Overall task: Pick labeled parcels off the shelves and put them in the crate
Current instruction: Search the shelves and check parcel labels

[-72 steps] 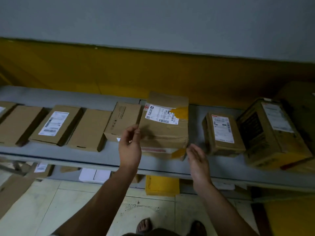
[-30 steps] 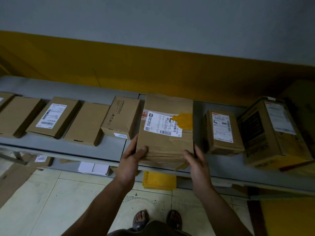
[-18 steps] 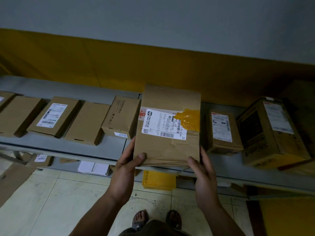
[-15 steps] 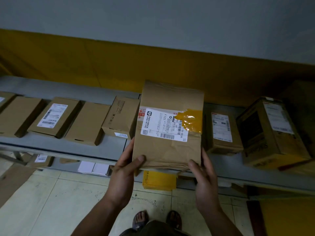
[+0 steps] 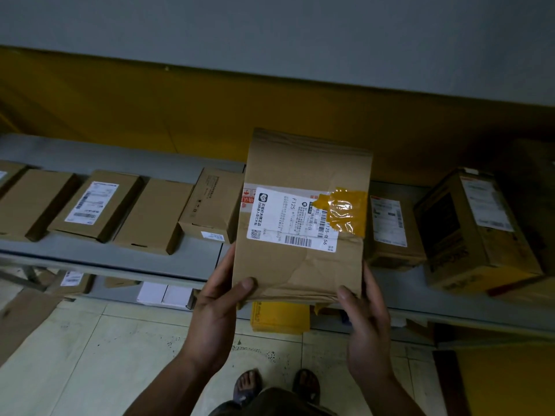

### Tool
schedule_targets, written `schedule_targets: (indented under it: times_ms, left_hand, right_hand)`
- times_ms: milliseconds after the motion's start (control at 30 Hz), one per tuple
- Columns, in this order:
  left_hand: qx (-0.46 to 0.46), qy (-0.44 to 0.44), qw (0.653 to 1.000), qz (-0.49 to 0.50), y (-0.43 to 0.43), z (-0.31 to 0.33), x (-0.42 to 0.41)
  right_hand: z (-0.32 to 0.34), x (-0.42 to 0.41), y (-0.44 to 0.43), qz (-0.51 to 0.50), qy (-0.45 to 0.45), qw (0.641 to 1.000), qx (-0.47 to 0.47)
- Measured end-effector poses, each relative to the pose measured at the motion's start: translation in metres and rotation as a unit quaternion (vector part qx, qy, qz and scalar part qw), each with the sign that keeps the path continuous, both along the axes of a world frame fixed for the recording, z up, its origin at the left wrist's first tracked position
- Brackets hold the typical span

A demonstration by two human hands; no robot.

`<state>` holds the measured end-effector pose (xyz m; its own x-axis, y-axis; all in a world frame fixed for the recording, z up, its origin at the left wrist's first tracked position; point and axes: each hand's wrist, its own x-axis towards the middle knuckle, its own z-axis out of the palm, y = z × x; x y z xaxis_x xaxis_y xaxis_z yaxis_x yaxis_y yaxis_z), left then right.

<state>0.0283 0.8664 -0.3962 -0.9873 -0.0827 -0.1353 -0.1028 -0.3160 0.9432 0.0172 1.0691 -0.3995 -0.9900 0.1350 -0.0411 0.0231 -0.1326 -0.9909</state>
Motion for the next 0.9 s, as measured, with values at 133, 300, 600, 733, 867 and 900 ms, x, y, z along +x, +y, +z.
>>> schedule_targets:
  times_ms: [133, 300, 600, 733, 867, 900]
  left_hand:
    - [0.0, -0.005, 1.0, 0.0, 0.001, 0.001, 0.0]
    - [-0.003, -0.013, 1.0, 0.0, 0.0, 0.0, -0.002]
    - [-0.022, -0.071, 0.997, 0.026, 0.009, -0.004, -0.022]
    - [-0.045, -0.091, 0.994, 0.032, 0.011, -0.011, -0.042]
    - [-0.051, -0.091, 0.994, 0.02, 0.015, -0.012, -0.065]
    - [-0.049, -0.098, 0.994, 0.024, 0.015, -0.013, -0.071]
  right_hand:
    - [0.001, 0.0, 0.001, -0.002, -0.003, 1.0, -0.002]
    - [0.0, 0.001, 0.001, -0.008, -0.024, 1.0, 0.008]
    - [0.003, -0.024, 0.0, -0.002, -0.104, 0.994, 0.015]
    - [-0.003, -0.047, 0.002, -0.005, -0.153, 0.988, 0.037]
    - [-0.004, -0.069, 0.001, -0.013, -0.198, 0.979, 0.051]
    - [-0.004, -0.075, 0.001, -0.009, -0.207, 0.977, 0.058]
